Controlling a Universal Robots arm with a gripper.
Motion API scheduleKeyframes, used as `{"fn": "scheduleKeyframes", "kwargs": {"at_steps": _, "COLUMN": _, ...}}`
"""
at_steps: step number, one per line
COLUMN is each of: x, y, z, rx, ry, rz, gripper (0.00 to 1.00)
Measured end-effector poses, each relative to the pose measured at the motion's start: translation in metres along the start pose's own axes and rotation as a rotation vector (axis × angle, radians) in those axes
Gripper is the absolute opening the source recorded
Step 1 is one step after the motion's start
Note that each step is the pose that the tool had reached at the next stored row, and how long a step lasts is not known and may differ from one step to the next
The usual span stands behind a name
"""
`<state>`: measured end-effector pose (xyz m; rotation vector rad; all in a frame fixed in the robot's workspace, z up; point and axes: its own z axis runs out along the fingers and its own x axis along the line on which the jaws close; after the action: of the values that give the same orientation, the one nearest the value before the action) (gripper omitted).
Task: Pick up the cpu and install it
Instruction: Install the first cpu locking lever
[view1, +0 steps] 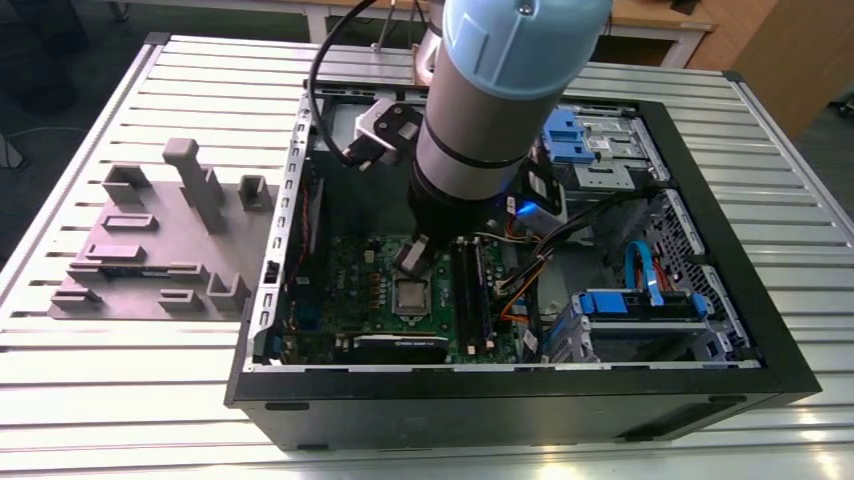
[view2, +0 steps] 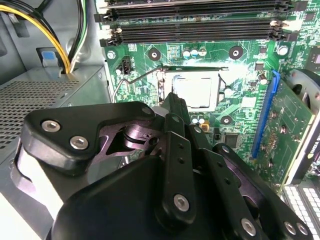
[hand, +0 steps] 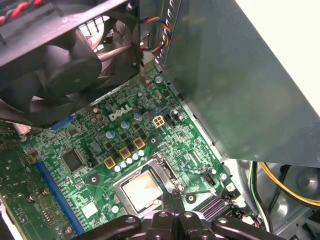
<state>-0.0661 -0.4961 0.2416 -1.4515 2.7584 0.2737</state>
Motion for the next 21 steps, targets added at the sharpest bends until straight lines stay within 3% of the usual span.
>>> {"fn": "scheduleKeyframes", "kwargs": {"at_steps": 5, "x": -0.0012, "y": 0.0013, "z": -0.0046, "rx": 0.0, "ry": -0.0003, "rz": 0.0, "gripper": 0.11}}
{"fn": "scheduleKeyframes", "kwargs": {"at_steps": 21, "x": -0.0016, "y": 0.0011, "z": -0.0058, "rx": 0.0, "ry": -0.0001, "rz": 0.0, "gripper": 0.11}}
